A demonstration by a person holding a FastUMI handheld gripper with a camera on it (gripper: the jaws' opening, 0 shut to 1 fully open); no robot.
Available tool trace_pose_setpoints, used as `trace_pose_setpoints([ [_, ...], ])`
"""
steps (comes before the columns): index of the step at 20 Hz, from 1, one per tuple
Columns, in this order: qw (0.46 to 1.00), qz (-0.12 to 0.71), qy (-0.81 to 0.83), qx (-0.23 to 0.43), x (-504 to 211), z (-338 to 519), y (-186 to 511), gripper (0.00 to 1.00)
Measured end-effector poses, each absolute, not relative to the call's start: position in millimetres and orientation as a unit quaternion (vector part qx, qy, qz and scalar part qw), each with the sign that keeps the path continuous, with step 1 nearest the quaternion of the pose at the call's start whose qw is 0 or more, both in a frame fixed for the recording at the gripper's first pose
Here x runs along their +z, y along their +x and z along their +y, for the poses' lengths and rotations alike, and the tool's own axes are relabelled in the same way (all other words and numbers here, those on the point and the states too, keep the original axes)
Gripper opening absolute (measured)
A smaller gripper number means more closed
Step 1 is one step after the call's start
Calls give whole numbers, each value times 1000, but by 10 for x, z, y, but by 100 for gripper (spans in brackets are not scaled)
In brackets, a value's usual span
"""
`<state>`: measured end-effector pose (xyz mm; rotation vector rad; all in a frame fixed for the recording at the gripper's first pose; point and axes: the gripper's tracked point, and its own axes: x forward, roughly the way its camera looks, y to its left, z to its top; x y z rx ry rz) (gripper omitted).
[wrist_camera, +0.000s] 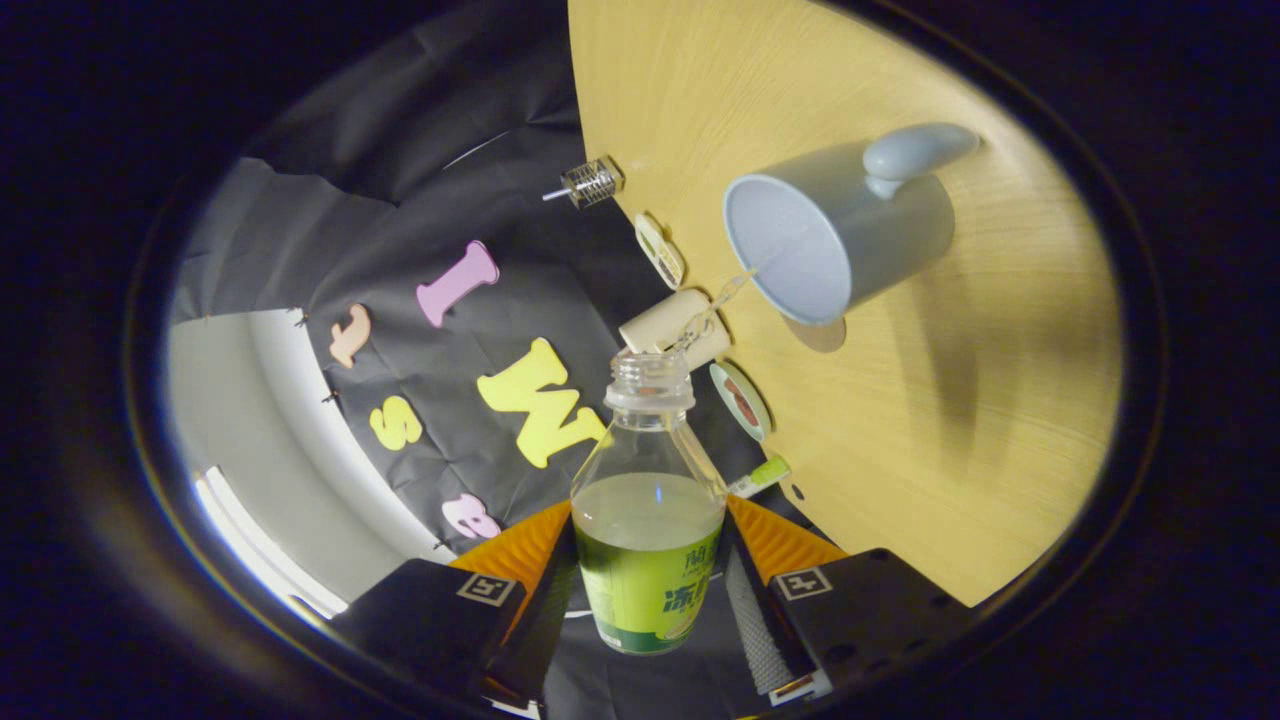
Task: Take the bottle from table, then pour the juice into the cup, finally place the bottle on the coaster
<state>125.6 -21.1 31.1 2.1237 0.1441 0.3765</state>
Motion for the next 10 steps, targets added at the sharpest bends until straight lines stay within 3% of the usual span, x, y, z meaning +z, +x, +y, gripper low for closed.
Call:
trace_pose_setpoints([
  [10,426,44,890,158,575,-345,1233,79],
])
